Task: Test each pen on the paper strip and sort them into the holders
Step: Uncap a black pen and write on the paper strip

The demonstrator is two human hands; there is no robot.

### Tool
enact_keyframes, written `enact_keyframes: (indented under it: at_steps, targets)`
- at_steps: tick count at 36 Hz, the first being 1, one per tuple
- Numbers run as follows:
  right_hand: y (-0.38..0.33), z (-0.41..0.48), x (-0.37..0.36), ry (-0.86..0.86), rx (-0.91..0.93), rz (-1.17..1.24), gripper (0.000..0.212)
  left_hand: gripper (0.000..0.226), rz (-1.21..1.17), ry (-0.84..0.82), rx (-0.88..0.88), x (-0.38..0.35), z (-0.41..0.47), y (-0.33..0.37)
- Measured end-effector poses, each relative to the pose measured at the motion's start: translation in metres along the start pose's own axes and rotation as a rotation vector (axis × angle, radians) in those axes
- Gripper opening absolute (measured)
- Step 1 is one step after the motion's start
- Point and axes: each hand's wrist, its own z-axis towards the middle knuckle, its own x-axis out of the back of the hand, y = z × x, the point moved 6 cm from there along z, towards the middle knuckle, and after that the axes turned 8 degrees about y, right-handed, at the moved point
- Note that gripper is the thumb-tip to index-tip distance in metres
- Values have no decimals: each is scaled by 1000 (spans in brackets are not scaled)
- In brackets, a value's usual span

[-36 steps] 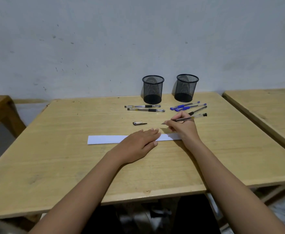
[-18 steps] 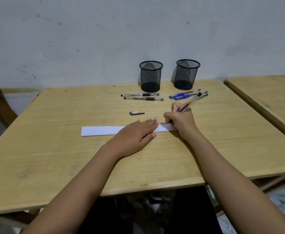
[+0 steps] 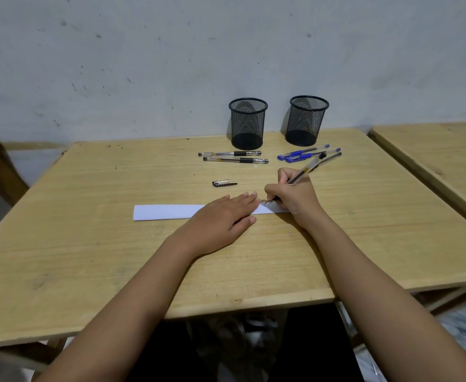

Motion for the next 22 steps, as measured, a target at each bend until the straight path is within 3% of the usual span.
enact_keyframes:
  at_steps: [22]
  targets:
    - [0, 0, 4, 5, 2, 41, 35, 48, -5, 7, -3, -1, 1, 0]
